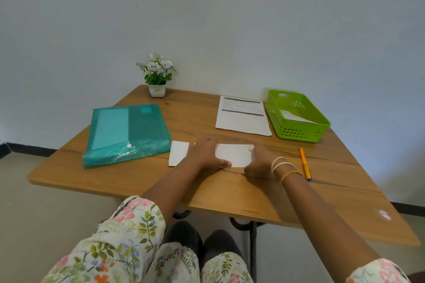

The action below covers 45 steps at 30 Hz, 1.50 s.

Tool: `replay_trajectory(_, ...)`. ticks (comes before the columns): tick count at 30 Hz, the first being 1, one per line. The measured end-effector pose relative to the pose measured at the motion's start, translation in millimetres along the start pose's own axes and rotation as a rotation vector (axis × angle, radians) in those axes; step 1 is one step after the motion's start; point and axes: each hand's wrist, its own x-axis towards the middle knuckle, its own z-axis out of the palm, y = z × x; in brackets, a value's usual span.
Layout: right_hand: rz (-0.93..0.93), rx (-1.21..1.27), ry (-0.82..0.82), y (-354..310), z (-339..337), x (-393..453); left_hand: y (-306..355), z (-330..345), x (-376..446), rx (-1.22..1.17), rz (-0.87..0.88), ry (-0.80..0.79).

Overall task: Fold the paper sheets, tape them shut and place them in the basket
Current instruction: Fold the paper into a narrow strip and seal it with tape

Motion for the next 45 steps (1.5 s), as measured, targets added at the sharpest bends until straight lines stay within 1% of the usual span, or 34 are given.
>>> replay_trajectory(3,0.014,0.021,0.074,1,9,0,-6,-9,0,0.089,-0.02,-0.011)
replay_trajectory(6,-0.047,0.058,0.174,0,8,0,-5,-11,-2,0.064,-0.029,0.026)
replay_trajectory(9,-0.074,0.055,0.233,-2,8,1,-1,-14,-3,0.113,-0.067,0.039)
replay_trajectory(12,-0.06,0.072,0.314,-4,14,1,1,-15,-3,0.044,-0.12,0.025)
replay_trajectory(15,-0.021,0.159,0.363,-6,21,-2,8,-17,-2,-0.071,-0.2,0.035)
replay_trajectory(17,-0.005,0.269,0.389,-10,24,-5,11,-21,0,-0.242,-0.292,0.033)
replay_trajectory(20,0.007,0.497,0.442,-16,27,-10,14,-25,4,-0.674,-0.424,0.103)
replay_trajectory(22,0.037,0.692,0.387,-22,27,-12,19,-28,5,-0.991,-0.555,0.17)
replay_trajectory(24,0.05,0.877,0.278,-29,23,-14,27,-31,3,-1.259,-0.671,0.207)
replay_trajectory(26,0.086,0.961,0.196,-34,14,-15,32,-34,1,-1.359,-0.722,0.232)
replay_trajectory(28,0.105,0.901,0.143,-33,8,-15,34,-34,3,-1.389,-0.731,0.229)
replay_trajectory(29,0.097,0.89,0.142,-32,6,-15,35,-33,3,-1.396,-0.723,0.215)
replay_trajectory(31,0.086,0.968,0.173,-27,5,-12,40,-34,3,-1.365,-0.674,0.175)
replay_trajectory(33,0.09,1.026,0.25,-24,1,-10,47,-36,2,-1.315,-0.588,0.098)
replay_trajectory(34,0.095,1.041,0.283,-22,-1,-8,50,-38,1,-1.307,-0.535,0.018)
replay_trajectory(35,0.092,1.059,0.32,-19,-6,-6,55,-43,-1,-1.31,-0.488,-0.108)
replay_trajectory(37,0.089,1.072,0.394,-12,-19,-3,64,-55,-4,-1.312,-0.439,-0.441)
replay_trajectory(38,0.093,1.062,0.429,-7,-27,-1,70,-61,-4,-1.294,-0.417,-0.565)
replay_trajectory(39,0.094,1.052,0.459,-2,-34,1,76,-66,-3,-1.278,-0.392,-0.623)
replay_trajectory(40,0.103,1.053,0.479,2,-41,2,83,-70,1,-1.276,-0.371,-0.622)
replay_trajectory(43,0.152,1.085,0.526,17,-63,8,102,-75,20,-1.313,-0.329,-0.519)
replay_trajectory(45,0.177,1.1,0.527,25,-78,9,115,-77,31,-1.369,-0.327,-0.498)
